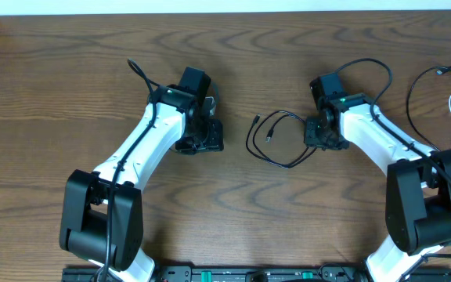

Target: Untangle cables

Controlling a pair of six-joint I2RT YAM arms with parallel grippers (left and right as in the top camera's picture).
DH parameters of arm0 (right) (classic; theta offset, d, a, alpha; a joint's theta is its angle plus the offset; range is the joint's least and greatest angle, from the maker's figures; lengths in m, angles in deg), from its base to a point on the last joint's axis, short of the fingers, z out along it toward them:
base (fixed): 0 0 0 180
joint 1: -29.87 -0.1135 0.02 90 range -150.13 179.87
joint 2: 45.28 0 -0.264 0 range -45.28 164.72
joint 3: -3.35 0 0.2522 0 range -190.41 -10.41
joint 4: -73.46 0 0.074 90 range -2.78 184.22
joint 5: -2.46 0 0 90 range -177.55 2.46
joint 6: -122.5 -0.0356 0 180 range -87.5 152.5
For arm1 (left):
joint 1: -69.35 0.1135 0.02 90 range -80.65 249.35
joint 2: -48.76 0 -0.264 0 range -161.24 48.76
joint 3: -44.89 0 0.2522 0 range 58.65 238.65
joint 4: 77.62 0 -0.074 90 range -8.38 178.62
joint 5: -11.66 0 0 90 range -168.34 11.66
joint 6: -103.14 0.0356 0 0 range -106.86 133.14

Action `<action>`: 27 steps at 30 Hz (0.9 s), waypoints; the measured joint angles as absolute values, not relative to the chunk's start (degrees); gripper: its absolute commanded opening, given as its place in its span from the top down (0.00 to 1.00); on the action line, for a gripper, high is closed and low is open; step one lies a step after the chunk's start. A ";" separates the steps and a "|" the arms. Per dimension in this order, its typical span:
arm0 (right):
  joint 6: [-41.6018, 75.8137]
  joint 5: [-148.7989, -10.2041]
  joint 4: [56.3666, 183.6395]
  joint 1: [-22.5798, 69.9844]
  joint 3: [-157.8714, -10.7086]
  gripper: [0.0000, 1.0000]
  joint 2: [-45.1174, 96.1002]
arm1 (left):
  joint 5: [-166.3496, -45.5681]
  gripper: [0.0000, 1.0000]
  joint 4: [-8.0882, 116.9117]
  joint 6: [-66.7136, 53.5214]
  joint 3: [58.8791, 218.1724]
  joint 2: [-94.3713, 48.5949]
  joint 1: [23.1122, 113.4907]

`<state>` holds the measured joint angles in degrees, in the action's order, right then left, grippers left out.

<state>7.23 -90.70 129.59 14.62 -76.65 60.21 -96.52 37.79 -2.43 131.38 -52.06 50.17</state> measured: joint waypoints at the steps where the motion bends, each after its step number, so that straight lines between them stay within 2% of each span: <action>1: 6.94 -90.81 129.59 14.62 -76.43 0.64 60.21 | -96.52 0.45 37.79 -2.43 131.38 -52.06 50.17; 3: 6.37 -90.92 129.35 14.62 -75.95 0.67 60.21 | -96.54 0.45 37.79 -2.43 131.38 -52.06 50.17; 16: 3.80 -91.34 124.12 14.62 -71.49 0.66 60.04 | -96.52 0.46 37.70 -2.43 131.38 -52.06 50.17; 18: 3.60 -91.47 123.71 14.62 -71.10 0.75 59.84 | -96.54 0.45 37.68 -2.43 131.38 -52.06 50.17; 21: 2.94 -91.88 123.88 14.62 -70.71 0.98 59.56 | -96.54 0.46 37.68 -2.43 131.38 -52.06 50.17; 27: 2.75 -91.95 127.84 14.62 -70.64 0.99 59.25 | -96.54 0.46 37.66 -2.43 131.38 -52.06 50.17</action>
